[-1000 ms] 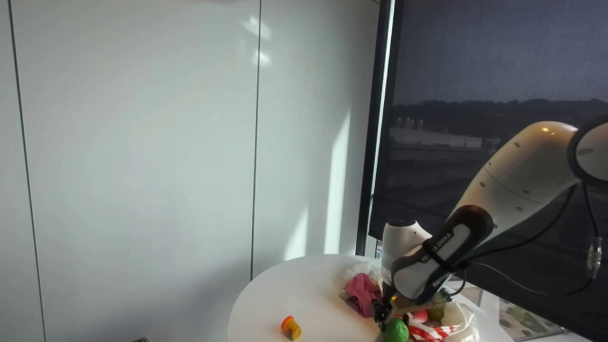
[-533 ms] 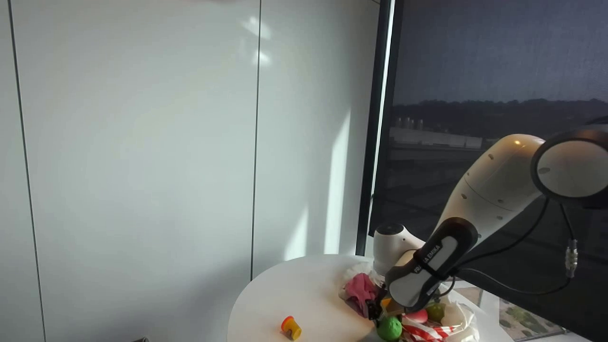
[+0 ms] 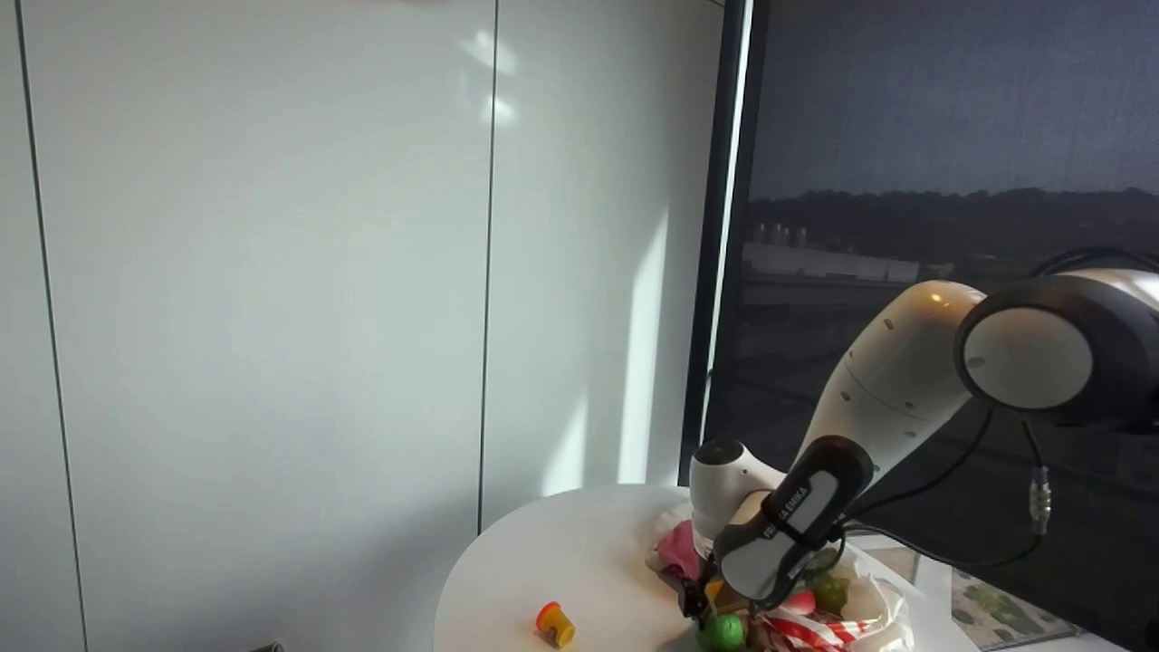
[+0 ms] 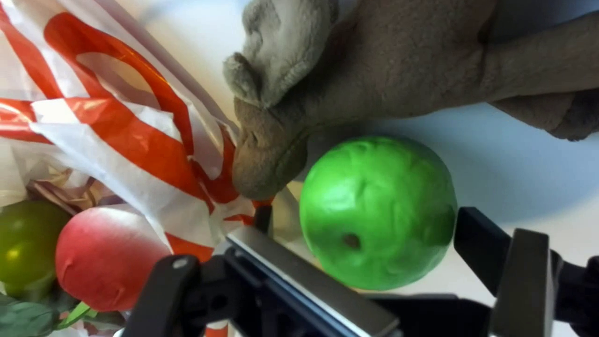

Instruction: Empty the plastic bag

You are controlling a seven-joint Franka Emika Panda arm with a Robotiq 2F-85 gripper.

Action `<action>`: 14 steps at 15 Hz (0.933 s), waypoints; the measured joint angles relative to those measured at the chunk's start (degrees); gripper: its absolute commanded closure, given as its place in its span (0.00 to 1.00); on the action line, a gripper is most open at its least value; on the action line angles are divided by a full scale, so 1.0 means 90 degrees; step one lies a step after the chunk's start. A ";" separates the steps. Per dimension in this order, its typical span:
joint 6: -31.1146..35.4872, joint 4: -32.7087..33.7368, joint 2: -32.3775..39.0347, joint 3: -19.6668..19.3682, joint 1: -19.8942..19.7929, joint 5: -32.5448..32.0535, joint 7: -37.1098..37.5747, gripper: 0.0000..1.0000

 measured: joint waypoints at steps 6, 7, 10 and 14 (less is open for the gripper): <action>-0.0186 -0.0124 -0.0807 -0.0765 0.0370 -0.0506 0.1322 0.00; -0.0328 -0.0140 -0.0941 -0.0837 0.0271 -0.0510 0.1475 0.00; -0.0782 -0.0144 -0.1095 -0.0854 -0.0362 -0.0375 0.1622 0.00; -0.0948 -0.0111 -0.0836 -0.0847 -0.1144 -0.0261 0.1763 0.00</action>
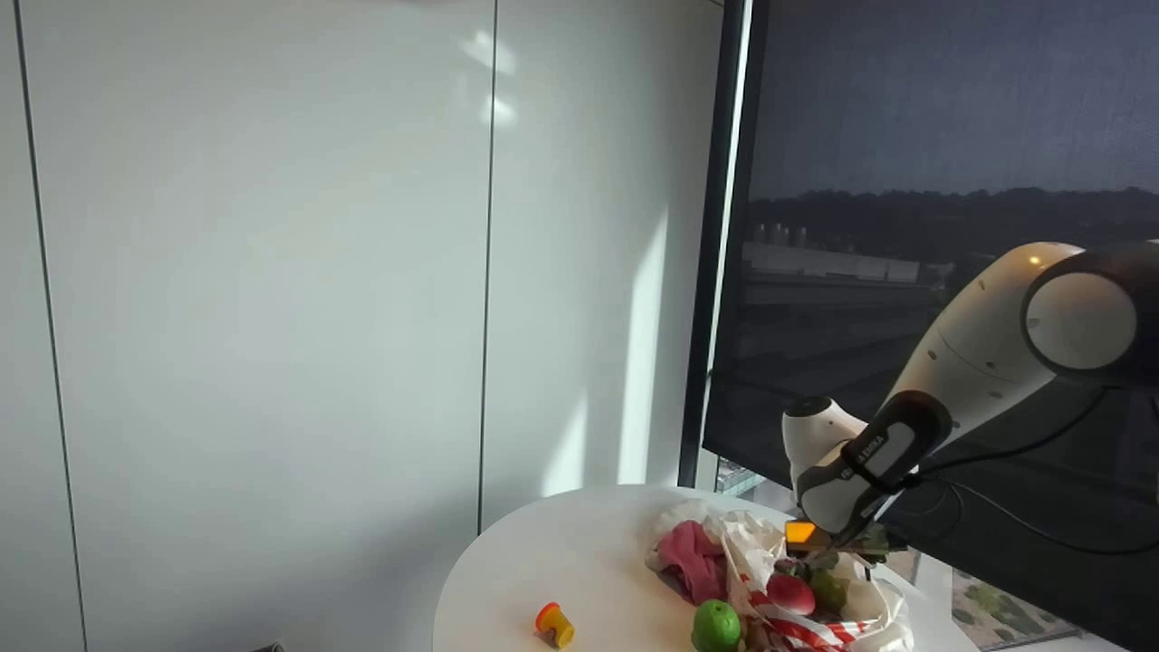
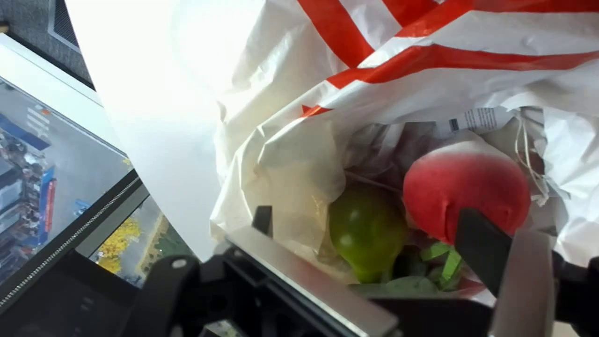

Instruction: Empty the plastic bag

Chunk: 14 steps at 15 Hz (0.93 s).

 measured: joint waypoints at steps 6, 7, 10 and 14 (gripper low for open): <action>0.0150 0.0542 0.0972 0.0155 -0.0260 0.0424 0.0217 0.00; 0.0171 0.0670 0.1120 0.0193 -0.0259 0.0536 0.0227 0.00; 0.0273 0.1069 0.1456 0.0213 -0.0250 0.0727 0.0278 0.00; 0.0275 0.1532 0.1796 0.0187 -0.0327 0.1084 0.0269 0.00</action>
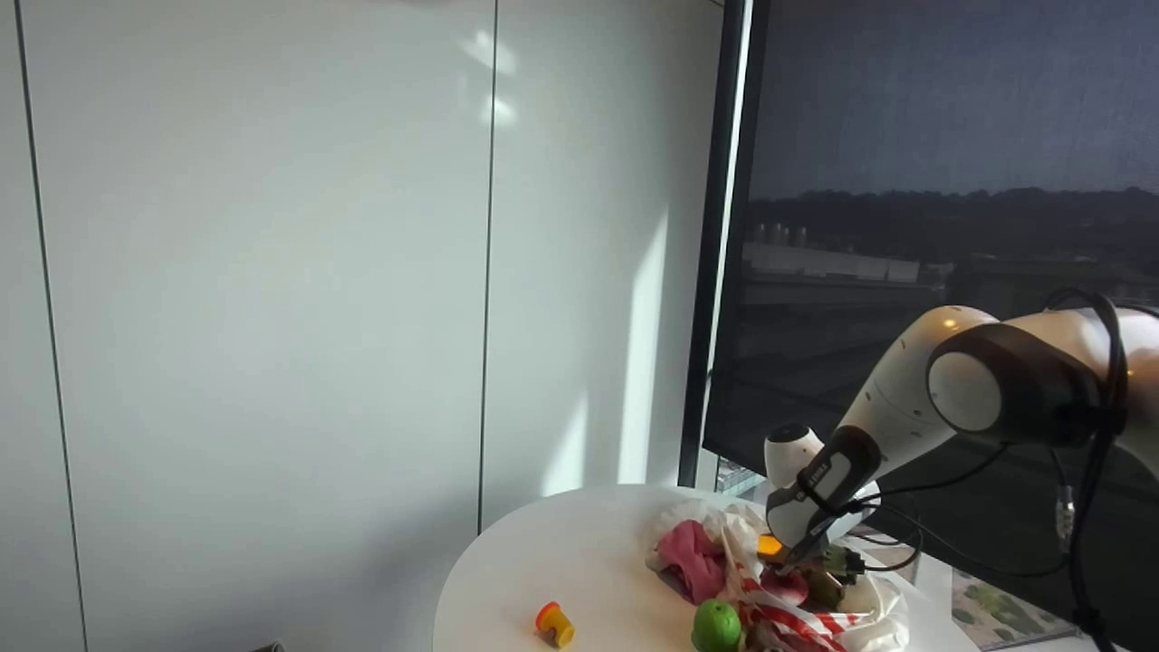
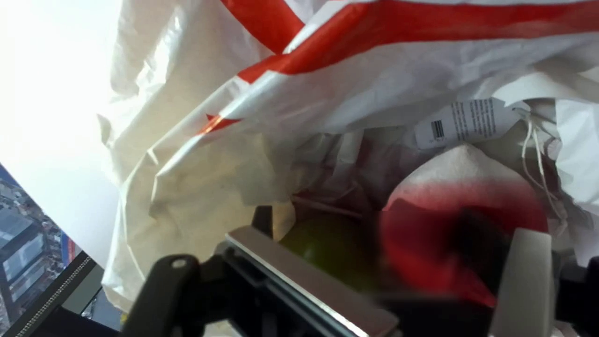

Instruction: Empty the plastic bag

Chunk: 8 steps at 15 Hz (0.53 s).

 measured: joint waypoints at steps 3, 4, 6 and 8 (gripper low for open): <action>0.0013 0.0194 0.0217 0.0050 -0.0117 0.0349 -0.0060 0.00; 0.0030 0.0221 0.0235 0.0054 -0.0115 0.0370 -0.0061 0.00; 0.0161 0.0225 0.0203 0.0079 -0.0090 0.0374 -0.0070 0.00; 0.0420 0.0202 0.0137 0.0107 -0.0058 0.0374 -0.0095 0.00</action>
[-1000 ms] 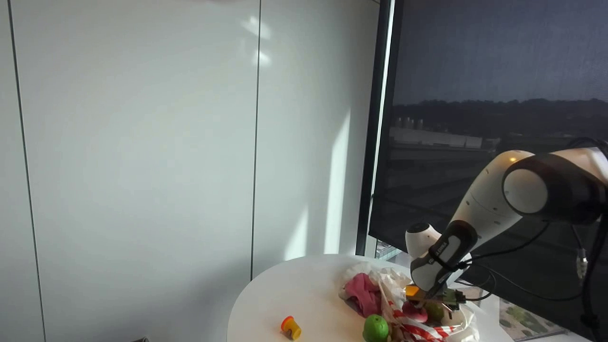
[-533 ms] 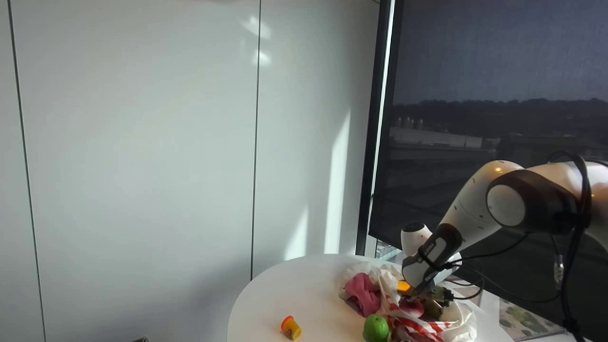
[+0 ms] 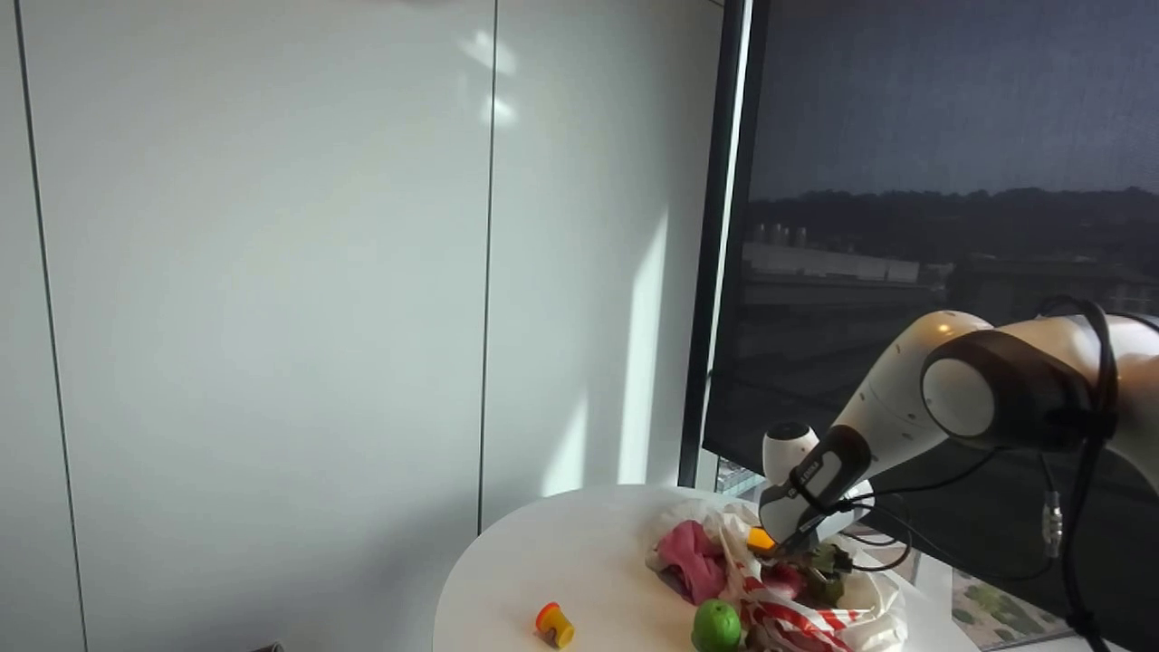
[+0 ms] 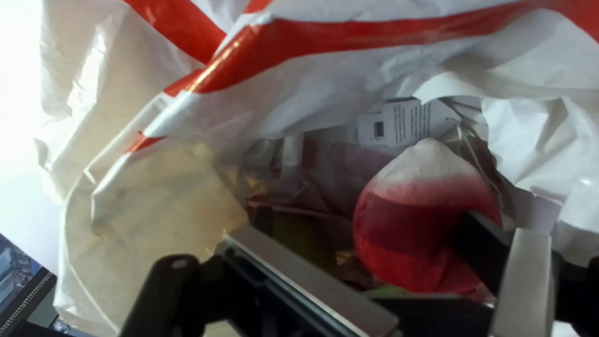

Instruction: Empty the plastic bag

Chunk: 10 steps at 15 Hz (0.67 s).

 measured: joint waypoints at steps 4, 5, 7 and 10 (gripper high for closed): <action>0.0298 -0.0015 -0.0091 0.0085 -0.0028 0.0303 -0.0215 0.00; 0.0332 -0.0015 -0.0084 0.0125 -0.0062 0.0446 -0.0303 0.00; 0.0344 -0.0012 -0.0059 0.0211 -0.0142 0.0721 -0.0499 0.00; 0.0345 0.0027 0.0037 0.0275 -0.0216 0.1018 -0.0725 0.00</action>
